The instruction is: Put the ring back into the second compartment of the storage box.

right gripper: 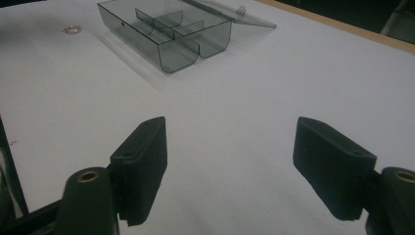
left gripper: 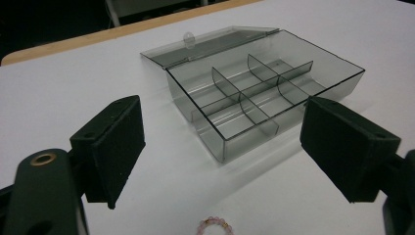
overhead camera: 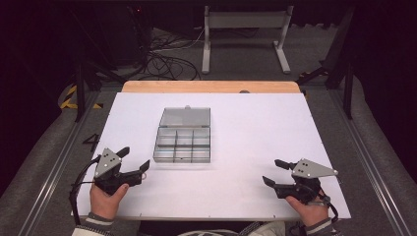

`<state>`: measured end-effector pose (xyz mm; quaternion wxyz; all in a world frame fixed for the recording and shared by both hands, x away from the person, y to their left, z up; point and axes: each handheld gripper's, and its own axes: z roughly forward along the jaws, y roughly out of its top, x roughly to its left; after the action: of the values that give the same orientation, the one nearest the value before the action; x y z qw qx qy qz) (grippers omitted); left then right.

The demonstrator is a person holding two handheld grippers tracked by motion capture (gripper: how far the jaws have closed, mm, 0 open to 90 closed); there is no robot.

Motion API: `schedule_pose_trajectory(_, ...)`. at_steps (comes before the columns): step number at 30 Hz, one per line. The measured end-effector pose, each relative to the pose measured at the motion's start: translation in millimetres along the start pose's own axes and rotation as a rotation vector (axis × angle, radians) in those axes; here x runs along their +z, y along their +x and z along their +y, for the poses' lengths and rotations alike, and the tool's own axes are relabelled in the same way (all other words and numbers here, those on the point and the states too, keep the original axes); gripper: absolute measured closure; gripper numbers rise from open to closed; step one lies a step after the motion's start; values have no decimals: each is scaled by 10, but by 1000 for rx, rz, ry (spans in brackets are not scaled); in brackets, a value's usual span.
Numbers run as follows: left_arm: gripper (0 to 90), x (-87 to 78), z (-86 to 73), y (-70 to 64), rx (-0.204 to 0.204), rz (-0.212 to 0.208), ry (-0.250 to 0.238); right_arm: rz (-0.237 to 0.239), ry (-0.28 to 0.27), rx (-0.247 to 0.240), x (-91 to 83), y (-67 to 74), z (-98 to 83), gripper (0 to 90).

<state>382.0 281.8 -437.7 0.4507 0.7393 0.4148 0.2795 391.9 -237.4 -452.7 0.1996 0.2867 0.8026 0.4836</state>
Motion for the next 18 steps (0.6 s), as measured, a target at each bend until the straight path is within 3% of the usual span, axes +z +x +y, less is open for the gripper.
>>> schedule_pose_trajectory(6,176,0,41,23,-12,-13,25,3,1,1,3,-2,-2,292)
schedule_pose_trajectory(10,245,1,71,52,-5,-32,74,2,2,1,1,-1,-1,295)
schedule_pose_trajectory(15,293,-8,115,72,24,-27,133,6,3,0,6,3,-2,297)
schedule_pose_trajectory(18,313,3,128,97,9,-35,171,8,4,-7,11,12,1,298)
